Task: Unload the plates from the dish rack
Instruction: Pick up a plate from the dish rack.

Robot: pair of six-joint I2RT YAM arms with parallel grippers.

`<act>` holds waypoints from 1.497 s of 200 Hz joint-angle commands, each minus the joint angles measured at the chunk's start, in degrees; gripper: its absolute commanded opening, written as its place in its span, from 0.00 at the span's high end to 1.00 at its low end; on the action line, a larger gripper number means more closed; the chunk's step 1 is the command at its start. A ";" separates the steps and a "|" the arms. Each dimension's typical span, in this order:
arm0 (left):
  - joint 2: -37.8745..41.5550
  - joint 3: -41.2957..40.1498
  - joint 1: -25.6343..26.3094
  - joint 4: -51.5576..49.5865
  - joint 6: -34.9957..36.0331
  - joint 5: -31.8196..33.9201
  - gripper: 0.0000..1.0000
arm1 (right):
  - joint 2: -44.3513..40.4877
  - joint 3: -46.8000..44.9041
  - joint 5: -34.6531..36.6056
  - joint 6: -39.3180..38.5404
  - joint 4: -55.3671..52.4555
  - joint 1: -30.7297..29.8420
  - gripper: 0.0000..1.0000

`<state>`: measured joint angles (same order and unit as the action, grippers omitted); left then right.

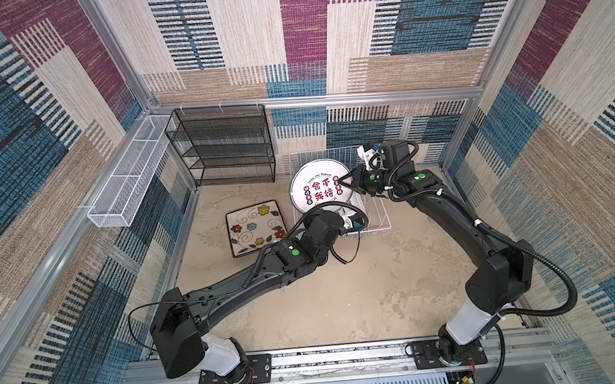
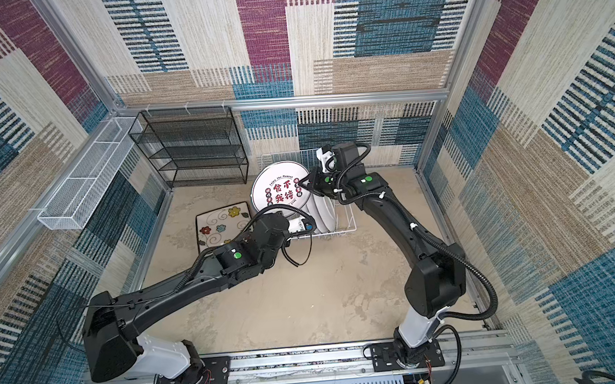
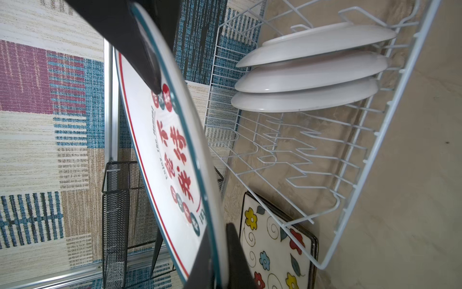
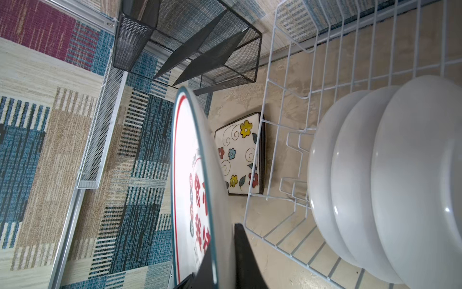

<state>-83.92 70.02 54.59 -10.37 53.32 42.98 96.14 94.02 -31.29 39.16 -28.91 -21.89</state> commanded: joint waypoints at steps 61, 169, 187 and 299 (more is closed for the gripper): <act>2.91 2.52 -0.96 -4.87 -10.78 -4.71 0.41 | -1.89 -1.03 -0.33 0.80 7.79 1.45 1.00; 11.68 16.68 -21.87 -21.81 -50.12 -45.71 0.16 | -5.39 -4.79 0.34 2.40 15.26 3.83 1.00; 9.82 18.55 -27.13 -23.01 -57.29 -54.01 0.14 | -5.78 -5.74 -0.17 2.44 15.98 3.86 1.00; 1.43 12.11 -37.82 -7.26 -90.14 -77.58 0.18 | -5.44 -8.40 -4.60 2.46 17.79 3.98 1.00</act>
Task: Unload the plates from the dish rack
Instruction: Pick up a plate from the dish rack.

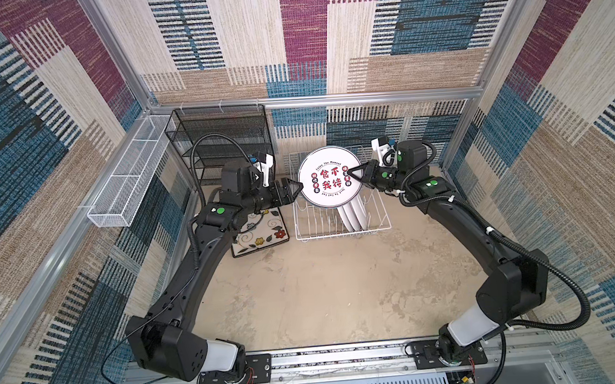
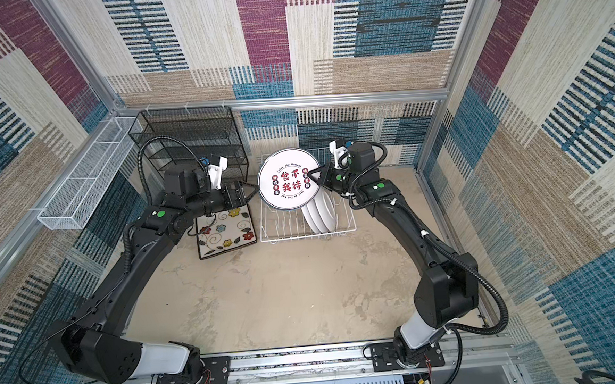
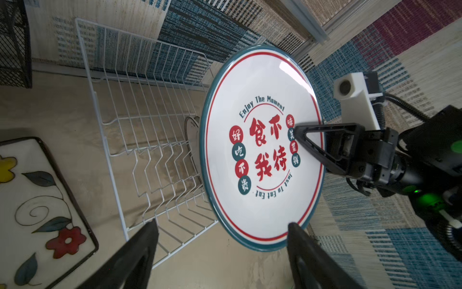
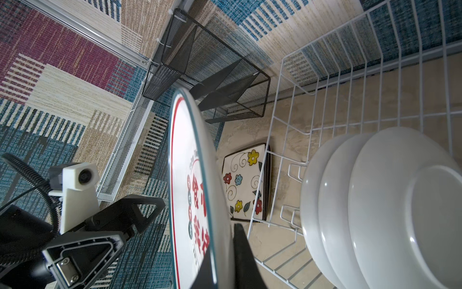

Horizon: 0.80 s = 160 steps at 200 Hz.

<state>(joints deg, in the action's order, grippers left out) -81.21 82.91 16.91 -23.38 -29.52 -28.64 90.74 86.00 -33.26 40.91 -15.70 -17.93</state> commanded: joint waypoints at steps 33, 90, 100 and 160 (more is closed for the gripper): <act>-4.79 -2.20 -0.25 11.88 -12.67 -9.93 0.21 | 0.23 -1.18 -4.35 1.02 5.68 0.03 1.00; -8.37 -2.75 -0.23 16.92 -17.18 -13.09 0.43 | 1.14 -1.23 -5.93 1.01 5.95 0.08 1.00; -8.76 -3.08 -0.21 17.68 -18.00 -13.84 0.47 | 1.36 -1.29 -6.28 1.04 5.95 0.05 1.00; -9.02 -3.81 -0.21 18.37 -18.27 -14.95 0.71 | 2.05 -1.82 -7.48 1.46 6.39 0.06 1.00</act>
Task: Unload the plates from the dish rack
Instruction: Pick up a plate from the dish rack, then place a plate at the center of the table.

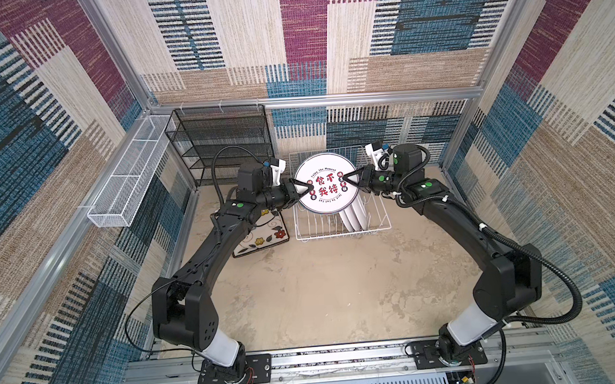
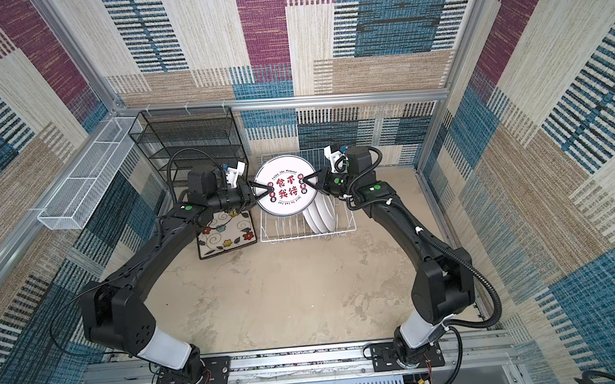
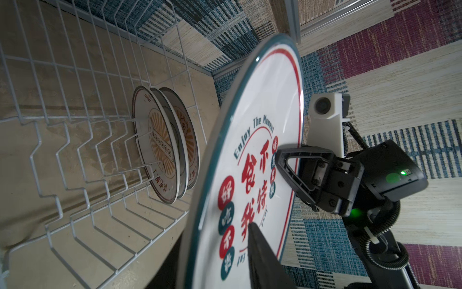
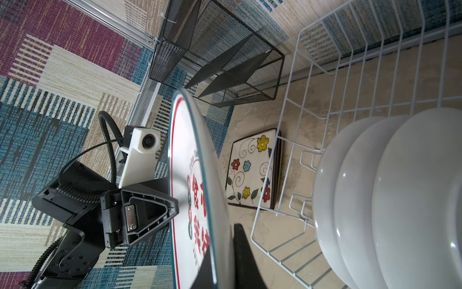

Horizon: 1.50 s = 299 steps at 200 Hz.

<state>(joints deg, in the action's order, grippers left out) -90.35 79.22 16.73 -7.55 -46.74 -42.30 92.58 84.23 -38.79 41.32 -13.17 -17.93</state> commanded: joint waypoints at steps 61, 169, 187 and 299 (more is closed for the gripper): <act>-0.09 -0.03 -0.16 2.29 -1.21 -1.88 0.99 | 0.24 -0.44 -1.78 1.31 4.02 0.01 0.89; 9.31 -3.41 -6.09 -7.21 0.71 -3.51 1.00 | -8.91 -4.99 12.79 -13.96 3.02 0.01 0.16; 12.04 -4.03 -6.86 -12.23 2.80 -3.47 1.00 | -12.36 -8.13 15.22 -18.34 4.58 0.01 0.00; 29.60 -19.31 -8.65 -31.24 10.51 -4.64 1.00 | -26.55 -19.27 5.58 -56.97 -0.19 -0.33 0.00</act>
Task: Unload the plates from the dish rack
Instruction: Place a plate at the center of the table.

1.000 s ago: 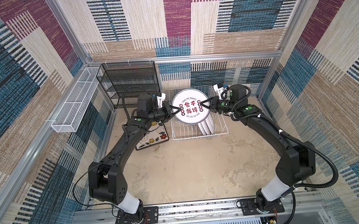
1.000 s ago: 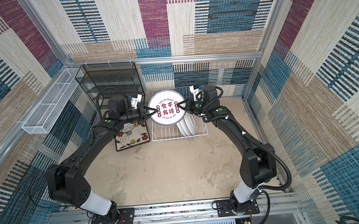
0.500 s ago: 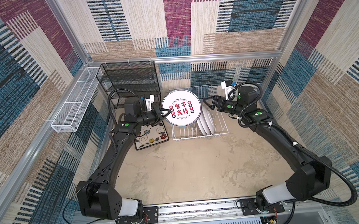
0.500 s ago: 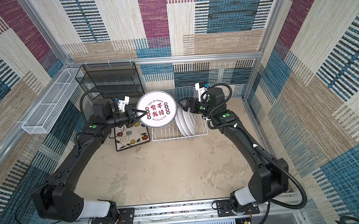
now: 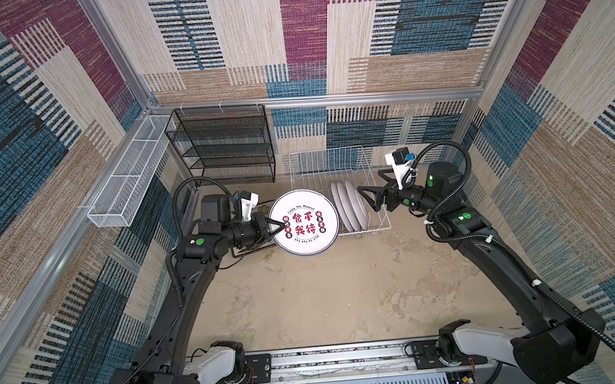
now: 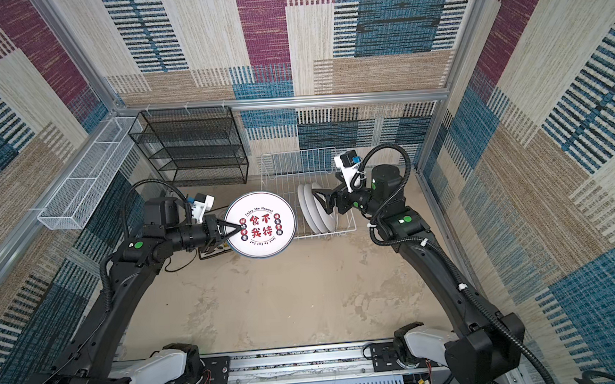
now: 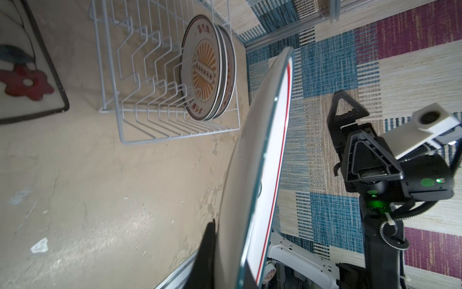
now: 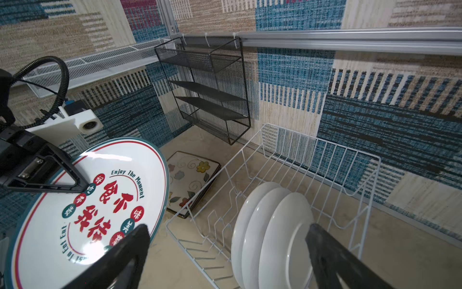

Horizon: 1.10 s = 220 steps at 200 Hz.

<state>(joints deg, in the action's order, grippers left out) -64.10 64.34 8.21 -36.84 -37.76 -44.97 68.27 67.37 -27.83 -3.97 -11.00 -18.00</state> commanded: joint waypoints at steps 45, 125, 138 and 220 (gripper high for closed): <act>10.41 -17.73 -0.12 1.83 -2.24 -3.80 1.00 | -4.99 -4.72 -7.94 -21.74 -9.83 -2.63 0.00; 16.02 -33.49 -0.03 7.09 -3.41 -1.06 1.00 | -4.95 -9.42 -7.93 -32.46 -16.02 -8.68 0.00; 15.99 -35.93 0.04 10.26 -4.61 -1.30 1.00 | -4.92 -10.10 -8.07 -33.18 -15.98 -8.80 0.00; 9.37 -43.89 0.84 26.36 -9.00 -1.34 1.00 | -2.51 -11.51 -6.62 -34.57 -15.63 -9.25 0.00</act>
<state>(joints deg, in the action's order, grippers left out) -52.71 20.60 8.80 -18.20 -44.40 -45.30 65.23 56.10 -34.41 -37.54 -27.35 -27.05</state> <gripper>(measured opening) 0.093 0.998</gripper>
